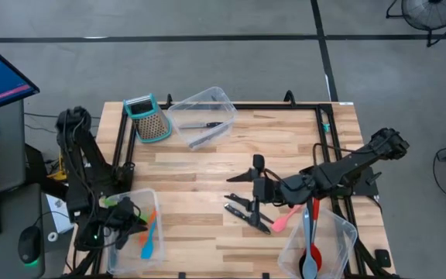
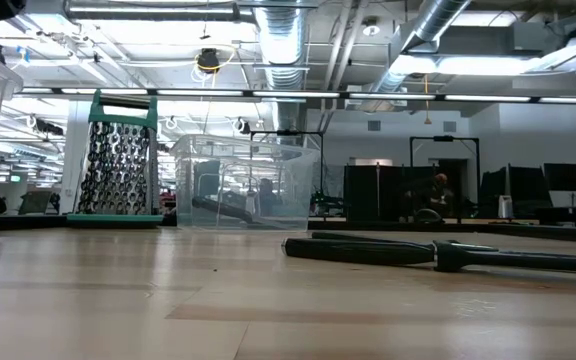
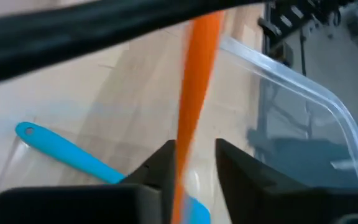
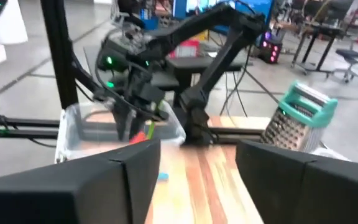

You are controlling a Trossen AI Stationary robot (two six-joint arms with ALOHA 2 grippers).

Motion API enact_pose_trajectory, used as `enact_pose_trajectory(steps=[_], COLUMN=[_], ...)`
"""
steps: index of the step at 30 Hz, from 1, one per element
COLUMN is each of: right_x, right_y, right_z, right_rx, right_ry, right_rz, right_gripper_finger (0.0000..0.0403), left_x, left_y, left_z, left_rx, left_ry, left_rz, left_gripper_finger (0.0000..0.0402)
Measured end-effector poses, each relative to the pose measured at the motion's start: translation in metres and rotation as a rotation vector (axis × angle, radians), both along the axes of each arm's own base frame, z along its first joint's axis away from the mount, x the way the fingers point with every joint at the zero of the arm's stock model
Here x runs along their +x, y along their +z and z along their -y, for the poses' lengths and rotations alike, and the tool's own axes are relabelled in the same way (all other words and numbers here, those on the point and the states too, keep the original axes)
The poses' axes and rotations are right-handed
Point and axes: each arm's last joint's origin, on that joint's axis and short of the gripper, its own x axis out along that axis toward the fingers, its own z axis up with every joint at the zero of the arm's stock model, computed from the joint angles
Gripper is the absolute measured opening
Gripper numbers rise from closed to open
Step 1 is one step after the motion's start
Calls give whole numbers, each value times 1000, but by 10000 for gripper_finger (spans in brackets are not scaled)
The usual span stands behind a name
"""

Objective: Pick & Place Kitchen Items
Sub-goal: Put the orange spatula into the bottom left transparent bin, then put the black knife into the top transparent bin

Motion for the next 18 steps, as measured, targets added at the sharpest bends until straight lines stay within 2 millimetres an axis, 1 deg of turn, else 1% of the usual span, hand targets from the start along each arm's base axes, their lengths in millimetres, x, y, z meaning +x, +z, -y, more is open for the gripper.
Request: enact_pose_trajectory(steps=[4, 7, 9, 11, 14, 16, 18], right_x=[0, -2, -4, 0, 7, 13, 19], right_y=[-5, -15, -23, -36, -64, -80, -101], right_z=[3, 7, 14, 20, 25, 26, 28], right_rx=[22, 55, 93, 154, 206, 257, 302], right_ry=[-19, -76, -139, -208, -299, -321, -339], right_rz=[-48, -125, -197, -267, -399, -475, -595], right_gripper_finger=[235, 247, 248, 246, 242, 239, 237], left_x=[-2, -3, -4, -5, -5, -5, -4], left_y=[10, 25, 37, 51, 69, 80, 90], left_z=[-1, -4, -7, -10, -14, -17, -20], left_rx=[-64, -171, -254, -322, -376, -370, -347], left_ry=[-82, -137, -169, -205, -249, -260, -261], left_rz=[-41, -29, 12, 70, 191, 286, 377], left_gripper_finger=[156, 201, 221, 232, 236, 233, 228])
